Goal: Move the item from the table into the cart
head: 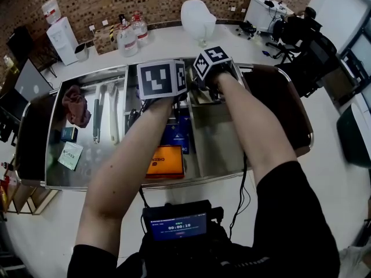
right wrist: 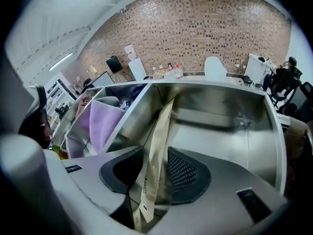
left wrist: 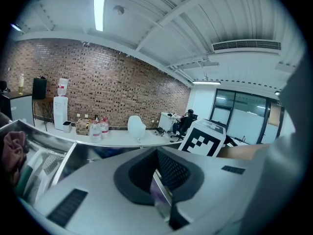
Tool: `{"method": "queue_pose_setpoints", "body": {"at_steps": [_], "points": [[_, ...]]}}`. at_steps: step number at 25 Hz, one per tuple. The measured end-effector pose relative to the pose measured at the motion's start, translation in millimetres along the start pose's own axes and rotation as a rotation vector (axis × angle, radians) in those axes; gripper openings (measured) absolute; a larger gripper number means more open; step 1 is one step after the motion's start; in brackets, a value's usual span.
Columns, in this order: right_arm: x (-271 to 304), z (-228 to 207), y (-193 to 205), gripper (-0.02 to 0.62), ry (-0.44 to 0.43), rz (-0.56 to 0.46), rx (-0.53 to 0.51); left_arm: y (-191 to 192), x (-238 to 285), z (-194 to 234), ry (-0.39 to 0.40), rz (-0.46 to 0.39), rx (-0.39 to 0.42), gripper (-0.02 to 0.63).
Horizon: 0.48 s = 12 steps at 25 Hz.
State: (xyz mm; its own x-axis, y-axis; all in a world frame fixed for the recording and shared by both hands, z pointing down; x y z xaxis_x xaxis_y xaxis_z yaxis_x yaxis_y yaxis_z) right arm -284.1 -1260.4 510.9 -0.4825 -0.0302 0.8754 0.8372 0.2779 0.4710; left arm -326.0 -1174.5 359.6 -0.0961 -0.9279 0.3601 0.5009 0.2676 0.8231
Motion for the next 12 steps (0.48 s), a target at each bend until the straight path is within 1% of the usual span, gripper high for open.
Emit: {"method": "queue_pose_setpoints", "body": {"at_steps": [3, 5, 8, 12], "points": [[-17.7, 5.1, -5.2, 0.160, -0.013, -0.054, 0.010, -1.4, -7.2, -6.0, 0.006, -0.010, 0.011, 0.002], [-33.8, 9.5, -8.5, 0.160, -0.005, -0.099, 0.010, -3.0, -15.0, -12.9, 0.012, -0.020, 0.027, 0.002], [-67.6, 15.0, -15.5, 0.160, 0.028, -0.199, 0.010, -9.2, -33.5, -27.0, 0.033, -0.046, 0.053, 0.002], [-120.6, 39.2, -20.0, 0.160, 0.006, -0.347, -0.015, -18.5, -66.5, -52.5, 0.070, -0.097, 0.095, 0.002]]}}
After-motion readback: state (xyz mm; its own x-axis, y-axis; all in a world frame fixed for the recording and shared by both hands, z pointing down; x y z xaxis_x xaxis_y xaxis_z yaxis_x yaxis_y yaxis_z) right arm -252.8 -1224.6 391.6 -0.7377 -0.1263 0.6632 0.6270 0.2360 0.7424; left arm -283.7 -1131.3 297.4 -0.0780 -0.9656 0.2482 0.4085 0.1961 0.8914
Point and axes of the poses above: the fingertips, and each gripper's own axes: x forward along the fingers, z to its left, y out of its underside, the point moved 1 cm from there along -x, backward along the fingers, and after that the axes turned 14 degrees about -x, right-handed, at the moved point
